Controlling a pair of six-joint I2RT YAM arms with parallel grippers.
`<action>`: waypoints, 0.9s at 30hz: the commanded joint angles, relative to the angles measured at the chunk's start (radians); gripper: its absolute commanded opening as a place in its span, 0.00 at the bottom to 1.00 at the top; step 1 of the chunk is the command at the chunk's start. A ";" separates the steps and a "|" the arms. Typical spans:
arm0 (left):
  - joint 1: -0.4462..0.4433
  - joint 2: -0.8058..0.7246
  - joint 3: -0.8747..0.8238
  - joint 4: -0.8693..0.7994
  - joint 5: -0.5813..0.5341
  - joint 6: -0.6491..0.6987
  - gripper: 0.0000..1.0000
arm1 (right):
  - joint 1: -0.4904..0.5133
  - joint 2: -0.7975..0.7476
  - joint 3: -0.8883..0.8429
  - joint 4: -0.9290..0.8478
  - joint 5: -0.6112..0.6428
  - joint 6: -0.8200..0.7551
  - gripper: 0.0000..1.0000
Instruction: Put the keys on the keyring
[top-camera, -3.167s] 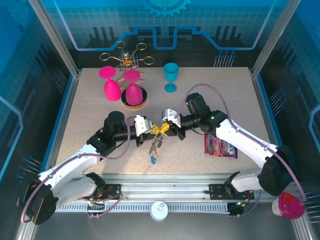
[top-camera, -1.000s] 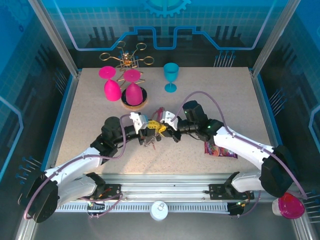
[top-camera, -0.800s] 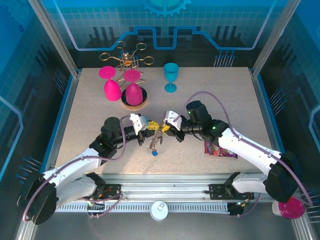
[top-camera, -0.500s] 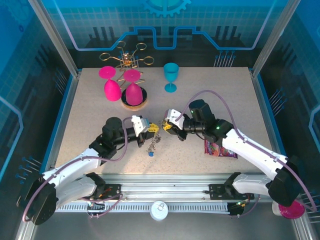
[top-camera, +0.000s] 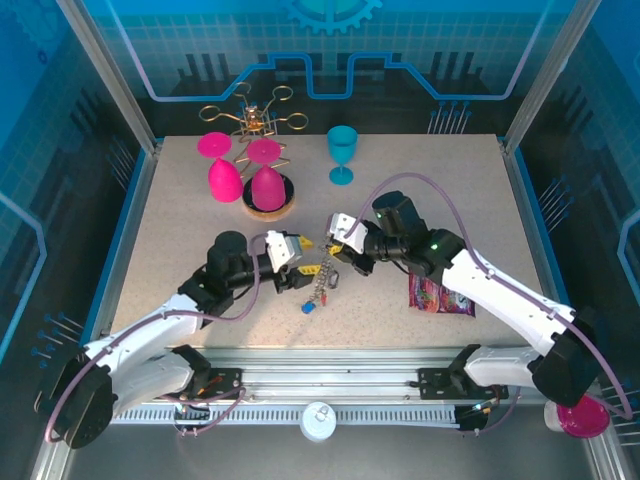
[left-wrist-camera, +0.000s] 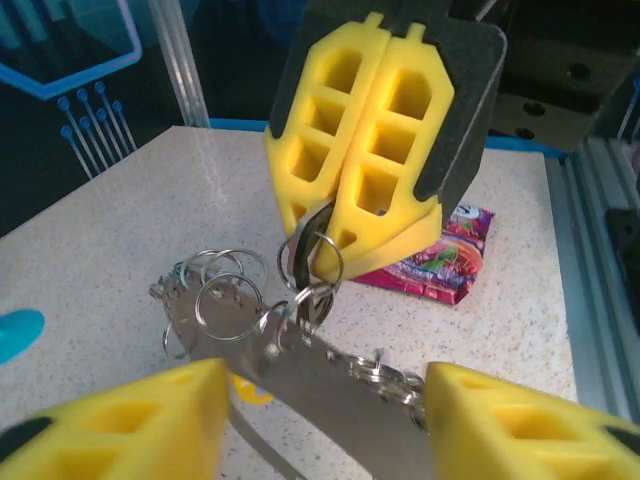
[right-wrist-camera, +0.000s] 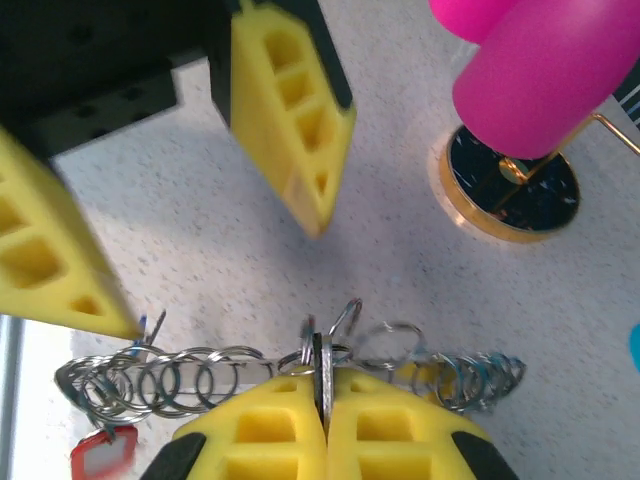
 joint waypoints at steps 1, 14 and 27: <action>0.009 -0.086 -0.107 0.143 -0.135 -0.125 0.83 | 0.020 0.037 0.077 -0.090 0.078 -0.076 0.00; 0.028 -0.395 -0.164 -0.006 -1.098 -0.392 0.99 | 0.135 0.379 0.289 0.173 0.097 0.033 0.00; 0.068 -0.268 -0.105 -0.060 -1.141 -0.394 0.99 | 0.110 0.455 0.001 0.277 0.211 -0.024 0.00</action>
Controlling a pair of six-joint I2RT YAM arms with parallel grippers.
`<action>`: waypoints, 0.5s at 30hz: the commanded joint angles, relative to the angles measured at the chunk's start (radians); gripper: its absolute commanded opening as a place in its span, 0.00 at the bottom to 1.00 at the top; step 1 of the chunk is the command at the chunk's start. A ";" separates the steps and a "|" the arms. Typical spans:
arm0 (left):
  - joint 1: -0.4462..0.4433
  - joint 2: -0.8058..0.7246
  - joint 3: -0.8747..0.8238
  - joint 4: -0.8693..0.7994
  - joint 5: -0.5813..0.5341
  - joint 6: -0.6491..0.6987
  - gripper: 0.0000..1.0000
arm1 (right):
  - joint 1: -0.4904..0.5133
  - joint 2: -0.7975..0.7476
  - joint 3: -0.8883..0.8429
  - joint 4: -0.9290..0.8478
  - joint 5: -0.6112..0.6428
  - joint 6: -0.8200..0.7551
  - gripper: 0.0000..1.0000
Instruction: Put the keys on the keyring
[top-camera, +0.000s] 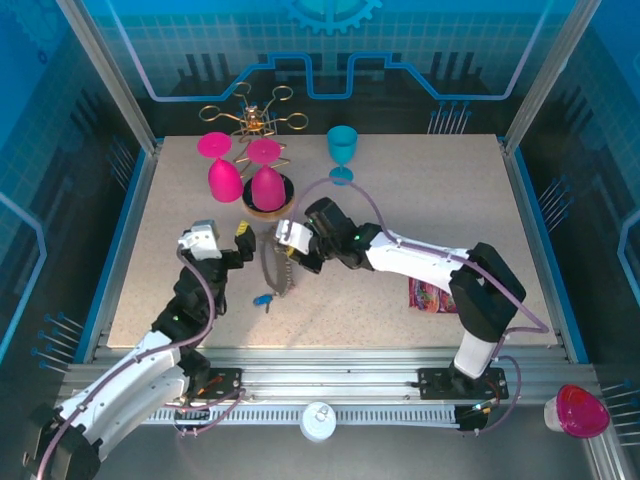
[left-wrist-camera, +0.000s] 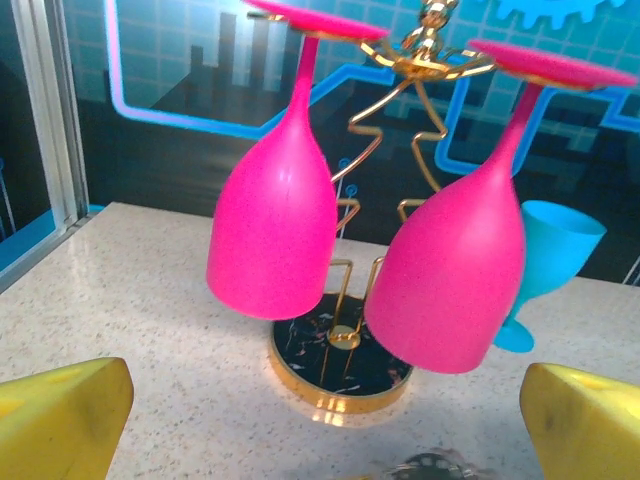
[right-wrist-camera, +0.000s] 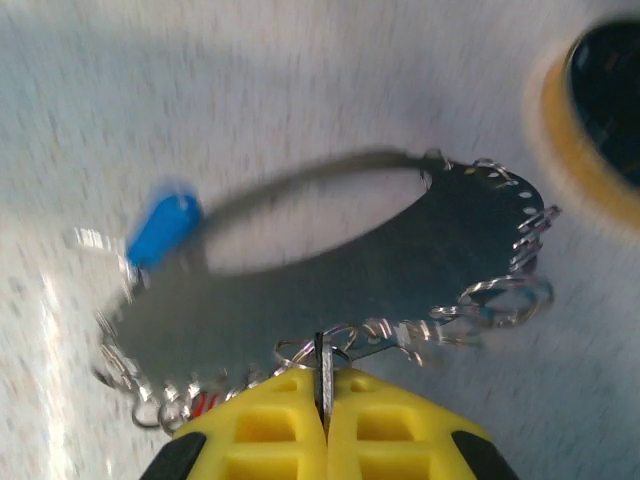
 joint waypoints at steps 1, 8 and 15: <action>0.013 0.029 0.034 -0.008 -0.025 0.019 0.99 | -0.022 -0.037 -0.078 0.008 0.091 -0.088 0.00; 0.020 0.131 0.001 0.066 -0.035 0.189 0.99 | -0.026 -0.092 -0.232 -0.044 0.428 -0.163 0.06; 0.045 0.242 0.005 0.116 -0.038 0.271 0.99 | -0.085 -0.154 -0.332 -0.028 0.581 -0.134 0.46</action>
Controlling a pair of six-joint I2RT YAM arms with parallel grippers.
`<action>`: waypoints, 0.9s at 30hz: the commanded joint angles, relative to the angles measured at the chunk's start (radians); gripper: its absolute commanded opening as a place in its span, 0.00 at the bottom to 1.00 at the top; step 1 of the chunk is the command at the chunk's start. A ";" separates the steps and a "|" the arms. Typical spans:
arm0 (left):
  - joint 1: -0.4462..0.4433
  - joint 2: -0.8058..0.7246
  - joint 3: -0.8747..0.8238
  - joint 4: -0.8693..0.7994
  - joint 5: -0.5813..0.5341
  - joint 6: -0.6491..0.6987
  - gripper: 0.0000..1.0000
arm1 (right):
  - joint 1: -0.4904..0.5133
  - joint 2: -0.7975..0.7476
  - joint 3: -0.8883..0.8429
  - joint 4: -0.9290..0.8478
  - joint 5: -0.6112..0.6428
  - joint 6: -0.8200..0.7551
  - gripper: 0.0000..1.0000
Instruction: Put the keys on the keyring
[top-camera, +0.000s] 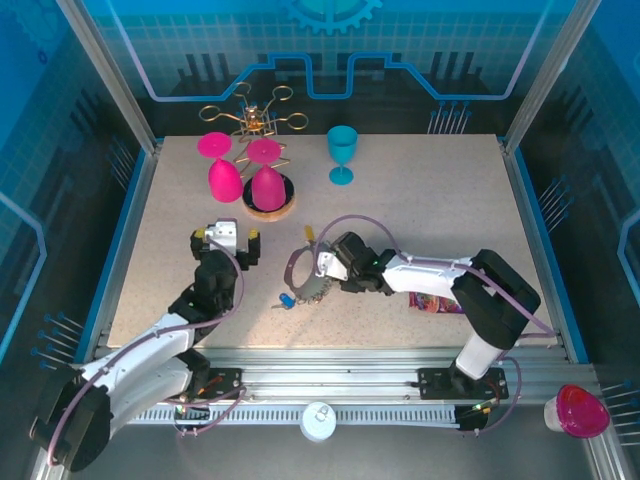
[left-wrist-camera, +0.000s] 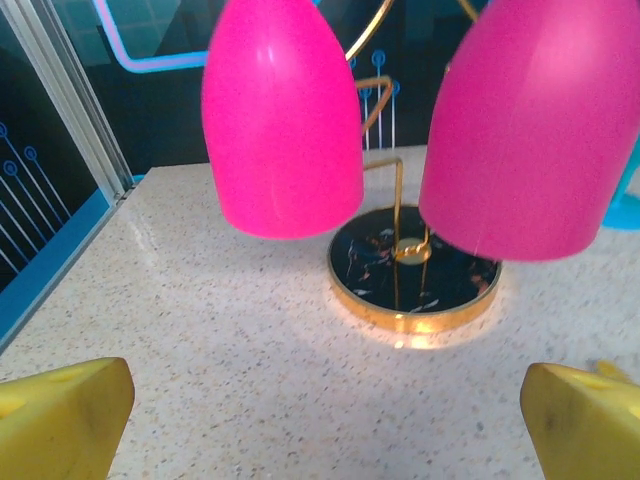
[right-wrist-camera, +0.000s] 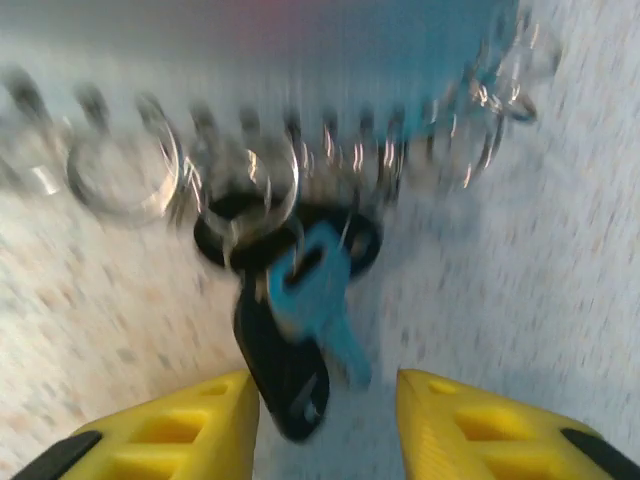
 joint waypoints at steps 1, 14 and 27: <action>0.036 0.033 0.002 0.069 -0.005 0.069 0.99 | -0.076 -0.114 -0.047 0.008 0.063 0.063 0.47; 0.284 0.228 -0.073 0.252 0.295 0.007 0.99 | -0.719 -0.319 -0.498 0.978 -0.423 0.500 0.63; 0.363 0.610 -0.057 0.720 0.518 0.006 0.99 | -0.783 -0.126 -0.490 1.151 -0.551 0.543 0.67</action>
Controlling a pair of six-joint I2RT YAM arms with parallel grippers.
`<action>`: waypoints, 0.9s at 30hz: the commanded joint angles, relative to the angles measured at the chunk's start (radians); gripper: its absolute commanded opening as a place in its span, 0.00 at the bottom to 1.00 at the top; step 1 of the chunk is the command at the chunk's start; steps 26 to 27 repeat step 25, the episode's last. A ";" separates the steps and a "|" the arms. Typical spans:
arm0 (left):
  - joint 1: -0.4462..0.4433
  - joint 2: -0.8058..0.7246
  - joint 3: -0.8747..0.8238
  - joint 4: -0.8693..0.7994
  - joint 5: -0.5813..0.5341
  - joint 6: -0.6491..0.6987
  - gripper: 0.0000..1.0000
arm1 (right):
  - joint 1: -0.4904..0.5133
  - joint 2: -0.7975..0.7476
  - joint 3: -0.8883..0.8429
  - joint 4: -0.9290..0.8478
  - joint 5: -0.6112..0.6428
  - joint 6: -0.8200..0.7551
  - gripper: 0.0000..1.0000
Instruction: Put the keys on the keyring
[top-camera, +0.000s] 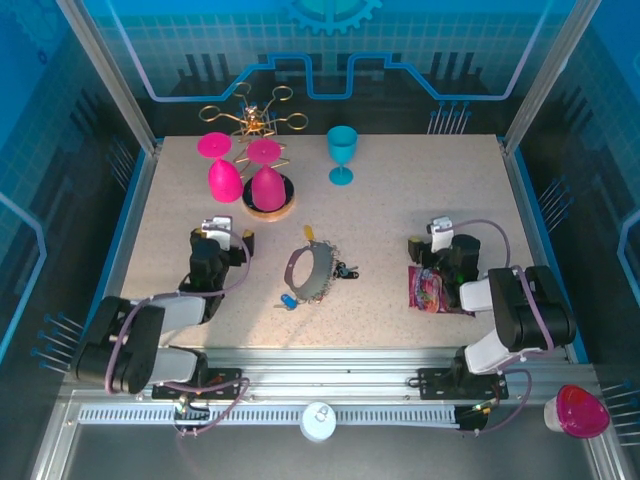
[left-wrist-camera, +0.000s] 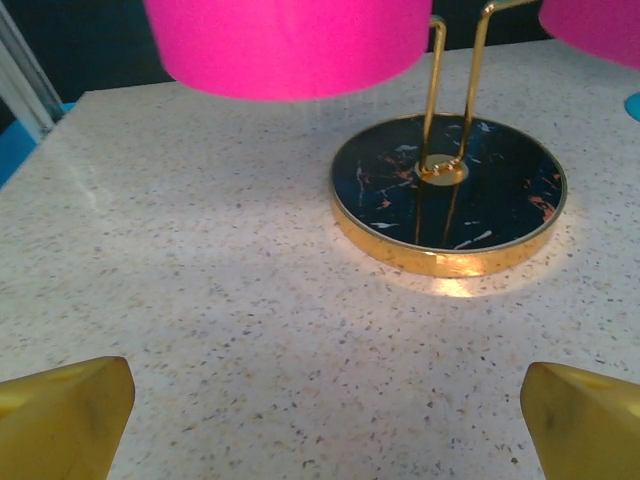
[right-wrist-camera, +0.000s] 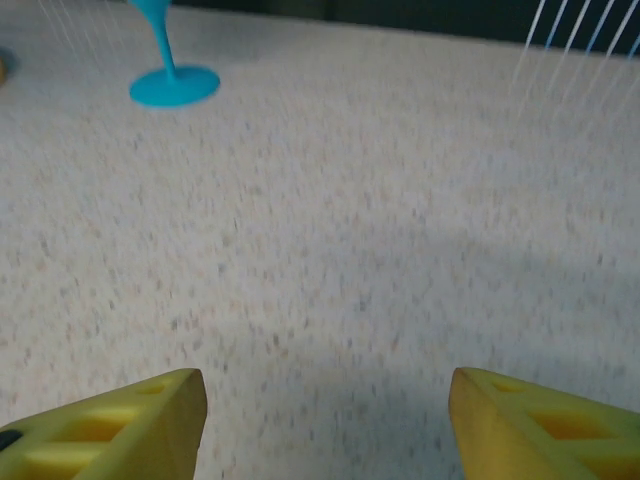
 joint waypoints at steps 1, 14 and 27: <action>0.043 0.143 -0.021 0.300 0.091 -0.032 0.99 | -0.017 -0.002 0.019 0.052 -0.035 0.018 0.68; 0.073 0.131 0.102 0.046 -0.033 -0.116 0.99 | -0.032 -0.003 0.040 0.013 -0.005 0.051 0.78; 0.102 0.127 0.111 0.017 0.042 -0.126 0.99 | -0.011 -0.004 0.045 -0.002 0.000 0.025 1.00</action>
